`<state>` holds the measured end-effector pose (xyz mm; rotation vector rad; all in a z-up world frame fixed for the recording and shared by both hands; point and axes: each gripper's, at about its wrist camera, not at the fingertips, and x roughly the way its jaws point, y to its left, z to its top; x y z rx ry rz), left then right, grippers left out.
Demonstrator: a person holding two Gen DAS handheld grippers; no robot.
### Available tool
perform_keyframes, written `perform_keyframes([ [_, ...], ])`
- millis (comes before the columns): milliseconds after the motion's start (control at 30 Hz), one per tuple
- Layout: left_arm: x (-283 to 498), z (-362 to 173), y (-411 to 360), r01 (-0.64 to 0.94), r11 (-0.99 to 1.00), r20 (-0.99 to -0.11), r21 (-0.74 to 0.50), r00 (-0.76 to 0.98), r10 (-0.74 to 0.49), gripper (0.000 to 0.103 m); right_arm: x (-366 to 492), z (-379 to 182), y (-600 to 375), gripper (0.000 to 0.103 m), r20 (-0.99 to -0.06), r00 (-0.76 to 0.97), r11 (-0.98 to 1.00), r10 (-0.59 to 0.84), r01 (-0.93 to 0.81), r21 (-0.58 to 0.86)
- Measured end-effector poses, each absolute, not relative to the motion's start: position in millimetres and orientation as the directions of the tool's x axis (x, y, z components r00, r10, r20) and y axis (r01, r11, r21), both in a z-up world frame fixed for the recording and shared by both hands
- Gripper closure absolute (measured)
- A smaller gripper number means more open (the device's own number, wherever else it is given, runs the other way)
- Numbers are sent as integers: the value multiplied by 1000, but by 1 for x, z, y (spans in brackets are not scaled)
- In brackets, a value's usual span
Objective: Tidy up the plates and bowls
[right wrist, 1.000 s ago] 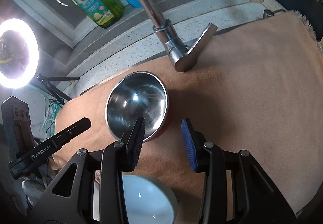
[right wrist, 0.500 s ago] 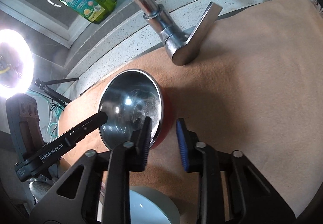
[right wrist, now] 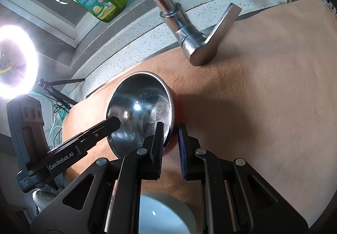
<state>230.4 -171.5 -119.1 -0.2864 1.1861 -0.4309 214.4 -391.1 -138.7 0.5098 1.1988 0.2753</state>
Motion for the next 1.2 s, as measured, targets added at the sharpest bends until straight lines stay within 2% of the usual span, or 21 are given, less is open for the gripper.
perform_keyframes([
  [667, 147, -61, -95, 157, 877, -756, -455, 452, -473, 90, 150, -70, -327, 90, -753, 363, 827, 549, -103, 553],
  [1200, 72, -41, 20, -23, 880, -728, -474, 574, -376, 90, 111, -50, -210, 90, -719, 226, 747, 658, -321, 583],
])
